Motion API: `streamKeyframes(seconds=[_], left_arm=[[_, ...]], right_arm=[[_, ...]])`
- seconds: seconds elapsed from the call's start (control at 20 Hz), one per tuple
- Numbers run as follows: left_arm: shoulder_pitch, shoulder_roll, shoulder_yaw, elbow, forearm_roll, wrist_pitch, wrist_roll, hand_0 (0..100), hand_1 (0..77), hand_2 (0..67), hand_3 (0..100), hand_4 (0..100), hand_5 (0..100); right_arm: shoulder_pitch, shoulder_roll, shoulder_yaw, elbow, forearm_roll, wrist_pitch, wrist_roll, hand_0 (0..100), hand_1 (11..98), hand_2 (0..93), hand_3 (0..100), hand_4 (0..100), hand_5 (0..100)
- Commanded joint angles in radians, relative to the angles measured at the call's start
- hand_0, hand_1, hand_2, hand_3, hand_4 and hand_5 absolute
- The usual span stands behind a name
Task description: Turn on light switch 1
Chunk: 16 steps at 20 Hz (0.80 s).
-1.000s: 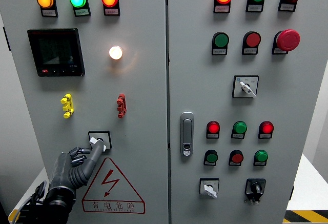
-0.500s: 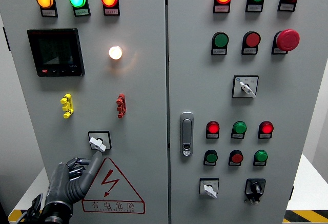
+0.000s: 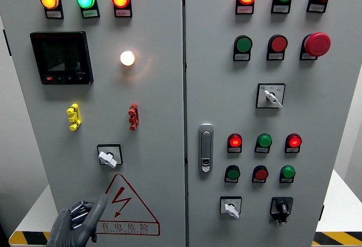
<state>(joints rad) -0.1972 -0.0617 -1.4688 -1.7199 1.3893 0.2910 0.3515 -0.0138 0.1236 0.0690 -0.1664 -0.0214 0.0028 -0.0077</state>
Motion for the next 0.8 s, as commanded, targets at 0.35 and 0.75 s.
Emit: streamKeyframes(seconds=[0.35,0.75], left_arm=[[0.346,0.12,0.025,0.193,-0.292,-0.235,-0.287,0,42.6,57.4,94,98,76],[0.409,0.302,0.29,0.547,-0.525,-0.237,-0.552,0,34.4,51.7,86,93,73]], right_arm=[[0.0,-0.0009,0.0,0.001,0.0,0.0,0.0,0,19.5,0.0,19,19,11],[0.0,-0.0009,0.0,0.001,0.0,0.0,0.0,0,19.5,0.0,19,19,11]])
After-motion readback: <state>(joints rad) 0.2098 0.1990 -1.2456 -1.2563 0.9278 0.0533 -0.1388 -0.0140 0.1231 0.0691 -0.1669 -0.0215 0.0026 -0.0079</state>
